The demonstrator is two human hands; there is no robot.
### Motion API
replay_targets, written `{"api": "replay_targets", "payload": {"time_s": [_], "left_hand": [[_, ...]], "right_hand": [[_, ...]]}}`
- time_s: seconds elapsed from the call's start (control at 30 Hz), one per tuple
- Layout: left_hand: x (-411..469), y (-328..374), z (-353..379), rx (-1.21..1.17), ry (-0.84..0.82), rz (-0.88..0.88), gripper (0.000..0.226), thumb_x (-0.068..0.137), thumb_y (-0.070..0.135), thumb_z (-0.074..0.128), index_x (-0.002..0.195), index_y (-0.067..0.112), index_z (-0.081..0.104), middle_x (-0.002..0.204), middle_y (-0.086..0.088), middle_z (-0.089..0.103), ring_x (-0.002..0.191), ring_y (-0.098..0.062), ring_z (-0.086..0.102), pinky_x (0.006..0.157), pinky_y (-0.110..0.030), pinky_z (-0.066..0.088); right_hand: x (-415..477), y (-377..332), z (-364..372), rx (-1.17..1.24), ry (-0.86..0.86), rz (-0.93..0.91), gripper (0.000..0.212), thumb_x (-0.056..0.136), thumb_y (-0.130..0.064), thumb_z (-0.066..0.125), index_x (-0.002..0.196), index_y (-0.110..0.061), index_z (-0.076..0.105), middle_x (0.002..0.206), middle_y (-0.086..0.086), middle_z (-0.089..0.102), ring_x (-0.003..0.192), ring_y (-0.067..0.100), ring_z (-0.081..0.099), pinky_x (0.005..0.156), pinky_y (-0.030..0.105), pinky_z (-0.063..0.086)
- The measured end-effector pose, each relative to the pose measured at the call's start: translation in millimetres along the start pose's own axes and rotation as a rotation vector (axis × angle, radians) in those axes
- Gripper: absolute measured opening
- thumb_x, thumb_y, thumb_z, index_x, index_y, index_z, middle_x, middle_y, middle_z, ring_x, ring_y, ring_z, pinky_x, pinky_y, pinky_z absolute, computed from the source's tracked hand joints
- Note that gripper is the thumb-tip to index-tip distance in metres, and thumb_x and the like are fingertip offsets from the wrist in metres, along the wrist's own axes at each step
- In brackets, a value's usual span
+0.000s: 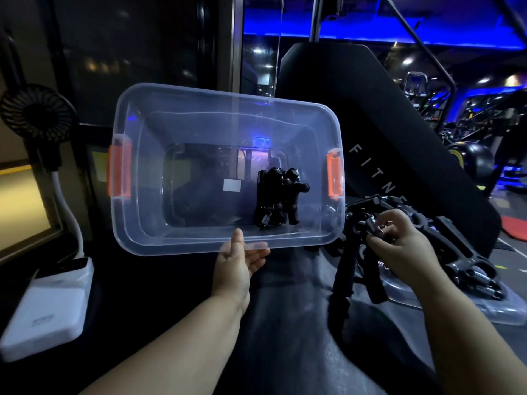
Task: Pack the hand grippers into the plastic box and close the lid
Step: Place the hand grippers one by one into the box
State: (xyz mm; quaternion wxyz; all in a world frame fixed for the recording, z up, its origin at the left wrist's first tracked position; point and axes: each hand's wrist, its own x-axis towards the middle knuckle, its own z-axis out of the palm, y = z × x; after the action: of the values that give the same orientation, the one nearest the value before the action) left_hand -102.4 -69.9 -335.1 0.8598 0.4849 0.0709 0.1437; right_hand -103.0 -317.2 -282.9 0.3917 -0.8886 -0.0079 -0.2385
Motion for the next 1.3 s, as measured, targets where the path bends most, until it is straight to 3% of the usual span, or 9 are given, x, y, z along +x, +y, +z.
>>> {"api": "replay_targets", "payload": {"time_s": [0.17, 0.33, 0.6, 0.73, 0.83, 0.97, 1.07, 1.17, 1.3], "left_hand": [[0, 0, 0, -0.006, 0.0, -0.008, 0.031, 0.1, 0.037, 0.039, 0.082, 0.015, 0.05, 0.074, -0.01, 0.071, 0.068, -0.019, 0.067, 0.066, -0.028, 0.052], [-1, 1, 1, -0.005, -0.003, -0.006, 0.03, 0.1, 0.036, 0.039, 0.083, 0.014, 0.051, 0.079, -0.012, 0.07, 0.069, -0.019, 0.067, 0.068, -0.028, 0.053], [0, 2, -1, -0.065, -0.022, -0.066, 0.032, 0.1, 0.035, 0.042, 0.076, 0.014, 0.05, 0.073, -0.009, 0.072, 0.07, -0.021, 0.067, 0.069, -0.03, 0.052], [3, 1, -3, -0.101, -0.035, -0.104, 0.035, 0.099, 0.035, 0.043, 0.073, 0.013, 0.05, 0.072, -0.011, 0.073, 0.07, -0.023, 0.068, 0.068, -0.031, 0.052], [6, -1, -5, -0.116, -0.058, -0.117, 0.034, 0.099, 0.034, 0.043, 0.08, 0.009, 0.055, 0.073, -0.011, 0.072, 0.069, -0.021, 0.068, 0.068, -0.03, 0.053], [8, -4, -5, -0.109, -0.066, -0.135, 0.043, 0.099, 0.037, 0.042, 0.11, -0.002, 0.058, 0.07, -0.009, 0.072, 0.063, -0.016, 0.069, 0.062, -0.026, 0.053], [8, -4, -4, -0.102, -0.056, -0.128, 0.04, 0.1, 0.037, 0.04, 0.11, 0.003, 0.056, 0.071, -0.009, 0.071, 0.063, -0.017, 0.069, 0.06, -0.026, 0.053], [9, -5, -3, -0.098, -0.045, -0.116, 0.043, 0.1, 0.038, 0.038, 0.115, 0.001, 0.055, 0.085, -0.017, 0.07, 0.066, -0.019, 0.069, 0.058, -0.025, 0.054], [8, -6, -2, -0.104, -0.042, -0.114, 0.046, 0.101, 0.037, 0.038, 0.117, -0.003, 0.054, 0.096, -0.024, 0.067, 0.068, -0.02, 0.068, 0.06, -0.026, 0.054]], "right_hand": [[-5, -10, -9, -0.074, -0.192, -0.052, 0.056, 0.075, -0.016, 0.077, 0.098, -0.06, 0.05, 0.089, -0.009, 0.065, 0.071, 0.013, 0.062, 0.067, 0.029, 0.049], [-7, -14, -13, -0.037, -0.25, -0.093, 0.061, 0.075, -0.007, 0.078, 0.102, -0.056, 0.056, 0.102, -0.017, 0.068, 0.092, 0.002, 0.066, 0.091, 0.032, 0.052], [-12, -48, -6, 0.346, -0.163, -0.2, 0.058, 0.079, 0.004, 0.071, 0.111, -0.045, 0.064, 0.102, -0.006, 0.072, 0.09, 0.013, 0.07, 0.081, 0.029, 0.057], [3, -77, 14, 0.452, -0.096, -0.211, 0.054, 0.084, 0.003, 0.067, 0.117, -0.039, 0.06, 0.091, -0.008, 0.071, 0.075, 0.005, 0.065, 0.074, 0.021, 0.055], [21, -90, 35, 0.418, -0.092, -0.203, 0.056, 0.084, -0.001, 0.067, 0.114, -0.047, 0.057, 0.097, -0.003, 0.069, 0.074, 0.01, 0.064, 0.078, 0.033, 0.056], [42, -101, 67, 0.258, -0.066, -0.19, 0.057, 0.083, -0.006, 0.067, 0.129, -0.035, 0.051, 0.102, -0.001, 0.066, 0.077, 0.018, 0.064, 0.078, 0.037, 0.057], [56, -104, 89, 0.113, -0.081, -0.177, 0.059, 0.085, -0.011, 0.065, 0.135, -0.034, 0.045, 0.105, -0.001, 0.062, 0.078, 0.019, 0.06, 0.069, 0.028, 0.053], [68, -104, 104, -0.015, -0.115, -0.138, 0.063, 0.085, -0.018, 0.066, 0.139, -0.037, 0.04, 0.105, -0.002, 0.059, 0.075, 0.018, 0.054, 0.044, 0.009, 0.037], [79, -107, 119, -0.119, -0.151, -0.189, 0.062, 0.084, -0.018, 0.068, 0.139, -0.03, 0.041, 0.119, 0.007, 0.061, 0.089, 0.024, 0.053, 0.049, 0.018, 0.036]]}}
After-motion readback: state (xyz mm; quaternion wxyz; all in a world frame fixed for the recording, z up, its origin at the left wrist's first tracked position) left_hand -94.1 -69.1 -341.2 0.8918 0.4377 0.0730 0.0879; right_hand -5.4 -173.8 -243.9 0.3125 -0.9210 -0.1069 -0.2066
